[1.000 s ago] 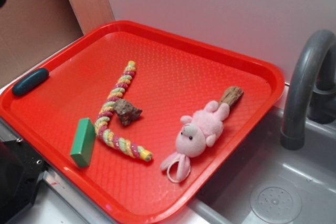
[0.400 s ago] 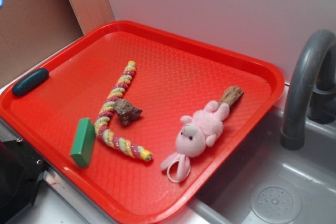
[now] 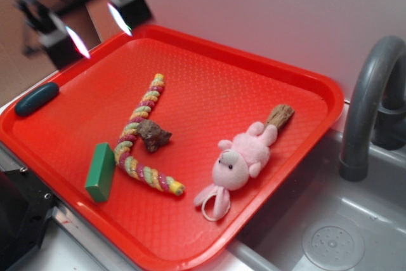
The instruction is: Grab the rock.
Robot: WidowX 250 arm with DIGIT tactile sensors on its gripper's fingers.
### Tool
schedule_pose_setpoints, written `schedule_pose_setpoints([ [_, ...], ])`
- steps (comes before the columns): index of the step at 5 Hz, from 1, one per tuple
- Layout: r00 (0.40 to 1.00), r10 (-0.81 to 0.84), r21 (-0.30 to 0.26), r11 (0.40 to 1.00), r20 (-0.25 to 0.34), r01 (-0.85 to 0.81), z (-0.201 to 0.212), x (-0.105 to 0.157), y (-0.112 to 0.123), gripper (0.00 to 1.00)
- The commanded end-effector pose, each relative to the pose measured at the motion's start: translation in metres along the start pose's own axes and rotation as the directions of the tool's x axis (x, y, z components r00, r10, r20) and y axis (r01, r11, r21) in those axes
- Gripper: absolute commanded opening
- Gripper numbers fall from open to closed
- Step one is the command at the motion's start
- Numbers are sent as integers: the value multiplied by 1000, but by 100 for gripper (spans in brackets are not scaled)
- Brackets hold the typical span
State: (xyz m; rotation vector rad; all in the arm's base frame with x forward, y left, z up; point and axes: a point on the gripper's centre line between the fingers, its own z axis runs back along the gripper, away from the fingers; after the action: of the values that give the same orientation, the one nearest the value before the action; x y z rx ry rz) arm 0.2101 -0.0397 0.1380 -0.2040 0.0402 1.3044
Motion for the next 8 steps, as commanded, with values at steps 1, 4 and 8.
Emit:
schedule_pose_setpoints([
  [1, 997, 70, 5, 998, 18, -70, -64, 16, -1, 100],
  [4, 998, 52, 30, 998, 32, -53, -112, 6, -5, 100],
  [8, 988, 56, 0, 998, 147, -56, -51, 3, -5, 0],
])
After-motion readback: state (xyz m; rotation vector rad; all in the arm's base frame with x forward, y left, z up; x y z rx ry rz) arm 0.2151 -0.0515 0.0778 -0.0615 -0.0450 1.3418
